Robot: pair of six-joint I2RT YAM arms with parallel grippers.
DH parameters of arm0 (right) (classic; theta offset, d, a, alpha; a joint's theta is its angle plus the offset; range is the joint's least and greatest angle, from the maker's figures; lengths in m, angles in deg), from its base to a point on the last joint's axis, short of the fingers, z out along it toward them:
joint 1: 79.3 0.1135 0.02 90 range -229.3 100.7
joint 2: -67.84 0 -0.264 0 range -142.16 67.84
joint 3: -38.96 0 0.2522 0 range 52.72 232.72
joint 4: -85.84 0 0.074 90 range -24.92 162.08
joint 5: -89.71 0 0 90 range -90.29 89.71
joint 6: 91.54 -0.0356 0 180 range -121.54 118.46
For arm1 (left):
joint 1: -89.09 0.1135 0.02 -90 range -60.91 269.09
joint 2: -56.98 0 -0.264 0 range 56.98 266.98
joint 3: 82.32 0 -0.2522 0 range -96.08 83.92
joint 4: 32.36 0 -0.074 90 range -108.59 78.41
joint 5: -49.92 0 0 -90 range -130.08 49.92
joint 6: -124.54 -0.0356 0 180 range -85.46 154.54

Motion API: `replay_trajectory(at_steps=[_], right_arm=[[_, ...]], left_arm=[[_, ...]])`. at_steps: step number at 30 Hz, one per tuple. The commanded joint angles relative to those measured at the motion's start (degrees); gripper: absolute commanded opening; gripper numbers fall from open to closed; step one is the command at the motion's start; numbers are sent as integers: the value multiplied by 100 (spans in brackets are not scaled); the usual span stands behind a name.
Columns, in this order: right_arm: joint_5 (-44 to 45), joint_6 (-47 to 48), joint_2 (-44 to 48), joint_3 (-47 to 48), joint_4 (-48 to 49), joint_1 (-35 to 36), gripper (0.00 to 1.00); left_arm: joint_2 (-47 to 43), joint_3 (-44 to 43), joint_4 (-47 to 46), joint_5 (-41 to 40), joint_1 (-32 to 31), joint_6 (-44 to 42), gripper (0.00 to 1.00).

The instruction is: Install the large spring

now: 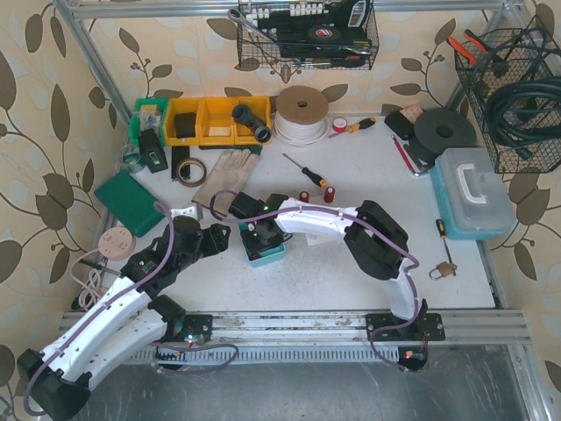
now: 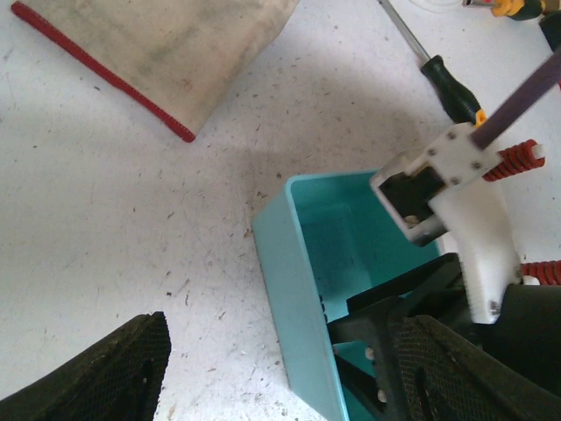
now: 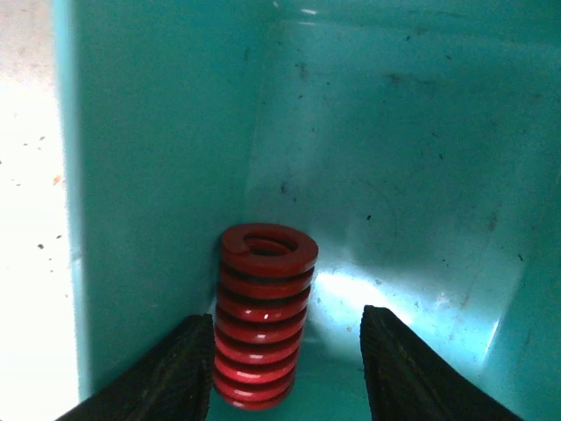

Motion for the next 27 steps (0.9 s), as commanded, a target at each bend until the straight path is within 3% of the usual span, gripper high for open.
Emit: replay_trajectory(at_steps=[1,7,17,22,27], right_arm=[[212,-217,-240,191,-135,20,48],[347,-312,-456,205,-124,-38,48],[354,-281,-508,46,-24,-230,38],[326,-225,-499,21,-38,-325,16],[356,-157,-395,97,-113,-380,1]], left_arm=[[184,-218,-343,30,83,-285,75],[550,-369,-363,123,92,-382,73],[495,-288,-412,62,114,-294,73],[508,-294,-421,66,118,-286,72],[403,-241,-440,70,125,-285,72]])
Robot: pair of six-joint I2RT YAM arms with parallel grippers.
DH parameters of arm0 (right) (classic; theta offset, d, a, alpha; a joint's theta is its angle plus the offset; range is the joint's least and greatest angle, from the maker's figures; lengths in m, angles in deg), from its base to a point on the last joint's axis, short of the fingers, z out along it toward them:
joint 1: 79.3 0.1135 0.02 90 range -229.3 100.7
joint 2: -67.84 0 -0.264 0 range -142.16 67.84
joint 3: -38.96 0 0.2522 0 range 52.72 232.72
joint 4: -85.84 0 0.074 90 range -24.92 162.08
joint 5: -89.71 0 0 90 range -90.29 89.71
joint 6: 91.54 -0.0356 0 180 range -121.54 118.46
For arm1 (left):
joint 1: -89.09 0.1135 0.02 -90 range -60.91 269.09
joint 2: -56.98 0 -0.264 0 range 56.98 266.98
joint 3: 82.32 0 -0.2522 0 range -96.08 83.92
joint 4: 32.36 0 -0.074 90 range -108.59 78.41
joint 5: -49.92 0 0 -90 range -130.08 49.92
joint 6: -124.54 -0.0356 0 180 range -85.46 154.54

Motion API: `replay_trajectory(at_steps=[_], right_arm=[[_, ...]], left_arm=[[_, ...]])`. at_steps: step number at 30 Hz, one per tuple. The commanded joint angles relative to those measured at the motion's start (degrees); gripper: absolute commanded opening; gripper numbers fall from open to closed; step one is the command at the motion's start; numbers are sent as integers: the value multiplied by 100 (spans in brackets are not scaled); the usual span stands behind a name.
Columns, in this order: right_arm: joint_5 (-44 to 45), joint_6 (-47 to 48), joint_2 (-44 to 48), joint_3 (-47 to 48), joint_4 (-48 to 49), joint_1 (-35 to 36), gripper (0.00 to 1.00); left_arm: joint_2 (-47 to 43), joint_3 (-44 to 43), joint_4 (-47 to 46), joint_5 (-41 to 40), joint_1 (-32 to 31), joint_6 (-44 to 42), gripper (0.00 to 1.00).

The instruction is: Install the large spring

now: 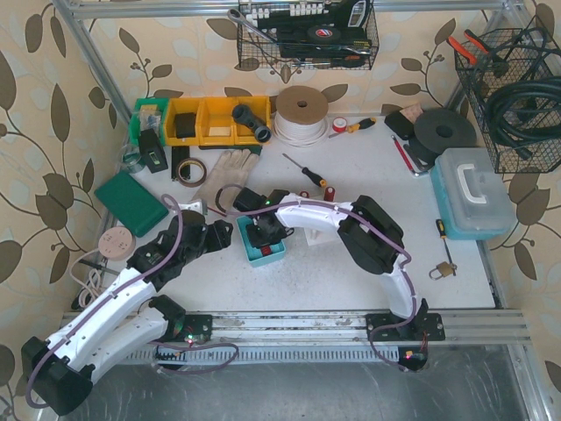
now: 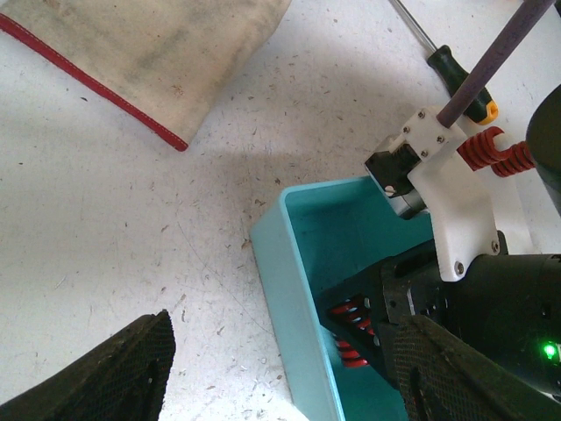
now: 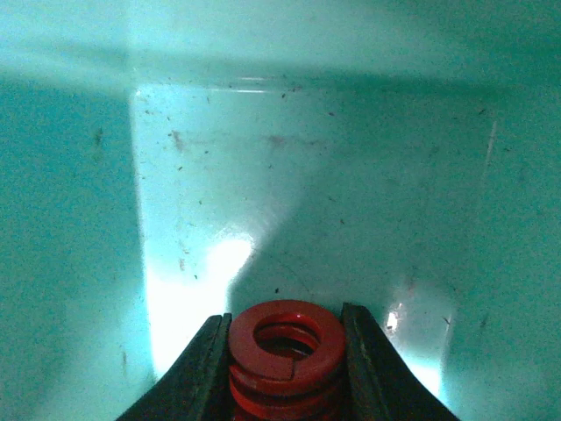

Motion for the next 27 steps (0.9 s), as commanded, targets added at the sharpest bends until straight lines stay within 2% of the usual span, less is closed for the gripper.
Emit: replay_trajectory(at_steps=[1,6,11,17,27], right_arm=[[101,93,3,61,-147,-75,0],[-145,259,372,322,62,-163,0],[-477,-26,943,309,329,-398,0],[-827,-635,1884,-182,946,-692,0],[-1110,-2067,3583,-1660,2468,-1177,0]], left_arm=[[-133,-103,-188,42,50,-62,72],[-124,-136,-178,145,69,-121,72],[-88,-356,3,350,87,-263,72],[-147,-498,-214,1026,95,-333,73],[150,-929,-1570,2653,87,491,73]])
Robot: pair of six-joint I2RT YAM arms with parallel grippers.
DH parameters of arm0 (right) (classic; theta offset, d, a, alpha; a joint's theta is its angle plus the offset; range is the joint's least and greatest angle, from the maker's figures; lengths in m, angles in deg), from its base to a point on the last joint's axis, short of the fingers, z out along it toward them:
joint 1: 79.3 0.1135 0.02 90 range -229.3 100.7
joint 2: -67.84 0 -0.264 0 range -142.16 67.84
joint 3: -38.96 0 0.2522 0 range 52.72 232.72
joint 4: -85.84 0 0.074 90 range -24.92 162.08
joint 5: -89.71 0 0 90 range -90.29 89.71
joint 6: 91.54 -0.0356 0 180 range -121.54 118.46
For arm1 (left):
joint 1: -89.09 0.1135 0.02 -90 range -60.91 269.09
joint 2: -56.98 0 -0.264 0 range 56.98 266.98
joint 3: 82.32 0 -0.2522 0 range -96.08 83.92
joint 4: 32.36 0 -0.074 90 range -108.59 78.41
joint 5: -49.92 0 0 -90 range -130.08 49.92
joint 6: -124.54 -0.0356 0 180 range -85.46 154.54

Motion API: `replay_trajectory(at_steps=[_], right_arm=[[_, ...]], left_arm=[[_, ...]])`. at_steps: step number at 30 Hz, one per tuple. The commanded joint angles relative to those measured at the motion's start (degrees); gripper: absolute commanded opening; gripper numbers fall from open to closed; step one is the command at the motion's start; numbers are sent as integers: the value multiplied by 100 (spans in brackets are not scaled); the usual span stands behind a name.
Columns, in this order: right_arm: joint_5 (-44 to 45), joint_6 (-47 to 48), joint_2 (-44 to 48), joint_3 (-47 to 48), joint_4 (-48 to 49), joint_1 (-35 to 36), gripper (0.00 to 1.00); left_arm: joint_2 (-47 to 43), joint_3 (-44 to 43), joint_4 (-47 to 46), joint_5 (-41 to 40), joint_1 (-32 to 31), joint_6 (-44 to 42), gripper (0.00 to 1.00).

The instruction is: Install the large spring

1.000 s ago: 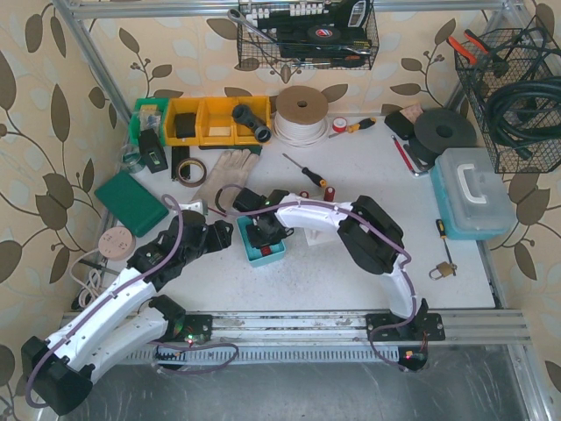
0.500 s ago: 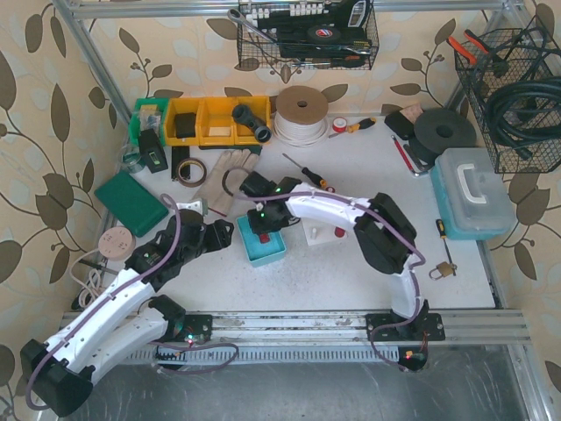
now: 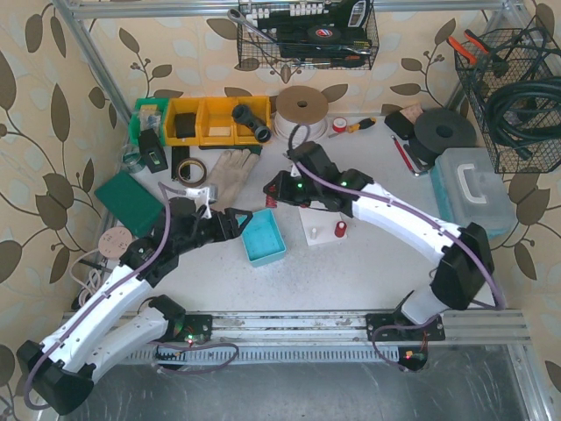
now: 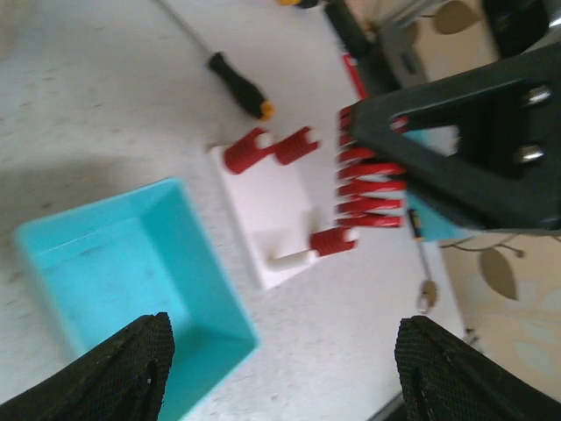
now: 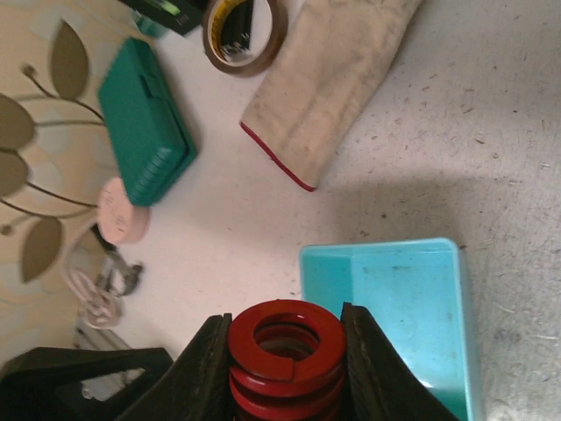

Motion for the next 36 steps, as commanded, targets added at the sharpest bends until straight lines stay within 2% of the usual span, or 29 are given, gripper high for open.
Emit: replay_trajectory(at_steps=[1,6,11,16,21,26,36], right_arm=[[-215,-956,635,-684,980,-206,0],[-259,-1464,1265,-1250,1572,-356,0],[-472,-1798,1715,-1673,1975,-688,0],[-742,-1746,1865,-1816,2164,-823,0],[-1493,-1032,1693,-1444,1913,-915,0],[-1746,-255,1725,-1166,1249,-1002,0],[-2083,-372,1728,-1349,1545,-1156,0]], left_arm=[[245,-406,-1124,1004,44,582,73],[753,-426,-2219,1539,50,1432,74],[1104,-231,-3239,1634,9,2196,75],[1628,-550,-3508,1772,-92,2456,76],[2349,-933,-3671,2392,-193,2671,75],[2355,-967,-3632,2510,-194,2710,75],[2543,-1076,-3904,2749,-249,2803,74]])
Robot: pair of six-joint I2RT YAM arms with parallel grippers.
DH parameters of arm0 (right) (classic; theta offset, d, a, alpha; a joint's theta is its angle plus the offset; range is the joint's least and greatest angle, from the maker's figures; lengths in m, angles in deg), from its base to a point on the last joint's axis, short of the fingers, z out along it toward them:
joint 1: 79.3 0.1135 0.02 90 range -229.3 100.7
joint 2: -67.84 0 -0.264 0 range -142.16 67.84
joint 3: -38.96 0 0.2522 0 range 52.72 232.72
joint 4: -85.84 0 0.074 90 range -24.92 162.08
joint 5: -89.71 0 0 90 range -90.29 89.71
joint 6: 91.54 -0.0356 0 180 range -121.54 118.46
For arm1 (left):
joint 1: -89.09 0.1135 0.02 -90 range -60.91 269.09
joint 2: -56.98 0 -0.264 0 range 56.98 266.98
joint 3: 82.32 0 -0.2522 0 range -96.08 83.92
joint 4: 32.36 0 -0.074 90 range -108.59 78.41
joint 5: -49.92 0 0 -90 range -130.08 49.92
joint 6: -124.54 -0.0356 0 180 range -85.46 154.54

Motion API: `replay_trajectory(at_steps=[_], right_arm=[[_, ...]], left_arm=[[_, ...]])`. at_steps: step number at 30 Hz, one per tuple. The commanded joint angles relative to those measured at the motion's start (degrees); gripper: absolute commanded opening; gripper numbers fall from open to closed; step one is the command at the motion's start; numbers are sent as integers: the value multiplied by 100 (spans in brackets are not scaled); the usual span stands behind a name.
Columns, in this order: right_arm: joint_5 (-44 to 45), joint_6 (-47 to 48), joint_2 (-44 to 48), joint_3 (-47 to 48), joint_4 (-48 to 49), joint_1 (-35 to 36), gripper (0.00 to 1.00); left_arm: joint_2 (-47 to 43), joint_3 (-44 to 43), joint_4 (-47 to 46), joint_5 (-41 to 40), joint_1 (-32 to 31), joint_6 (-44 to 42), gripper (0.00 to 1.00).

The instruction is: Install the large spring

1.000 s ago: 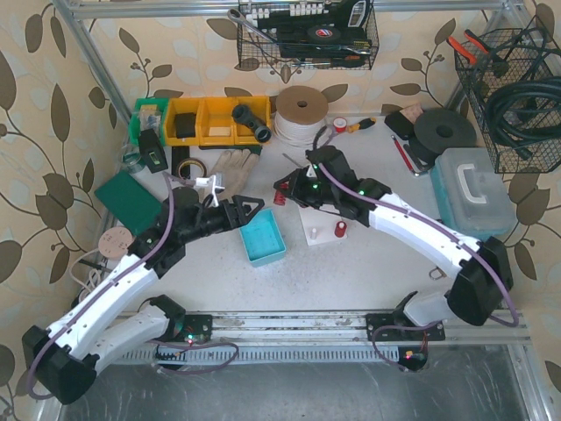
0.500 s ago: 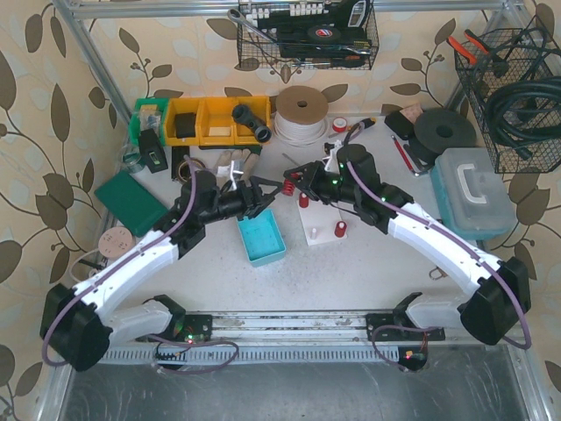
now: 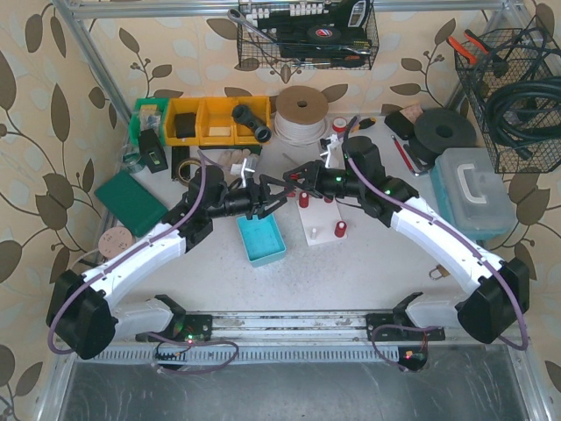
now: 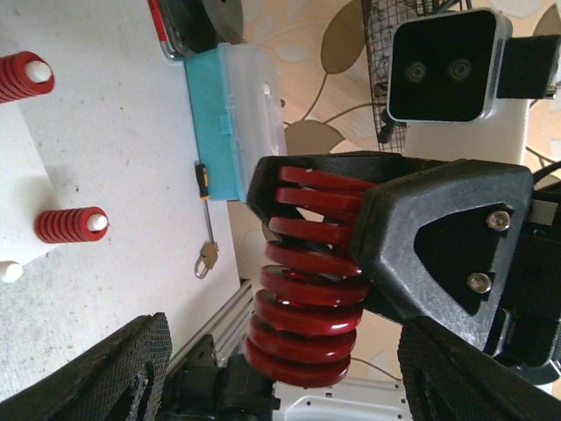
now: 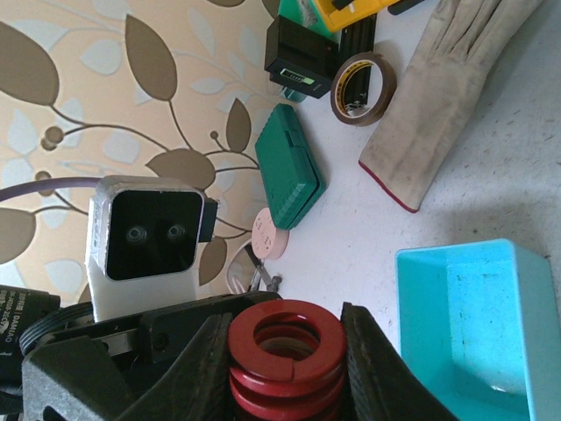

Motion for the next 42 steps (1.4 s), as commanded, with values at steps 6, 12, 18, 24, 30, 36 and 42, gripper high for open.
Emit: replay_trajectory(at_steps=[6,12,18,24,30,36,42], right_arm=[[-544,20,-36,10,341,-25,0],[-635,-51,-113,12,382,-34,0],[-710,-236,-152,-78,586,-43,0],[-646,-289,-128,-138,616,-41,0],[-619,-258,-119,-146,602,-41,0],[-620,-156,-115,-124,523,-38,0],[-572,143,-84,-55,228,-40,0]], left_arm=[[115,-368,-537,360,-67,0,64],[128,-389,-430,450,-80,-99,59],[136,-351,-412,439,-80,-137,59],[144,-343,-428,442,-108,-161,55],[143,-325,-409,446,-107,-189,45],[153,-316,-272,422,-109,-292,33],[129,-355,13,370,-108,-452,35]])
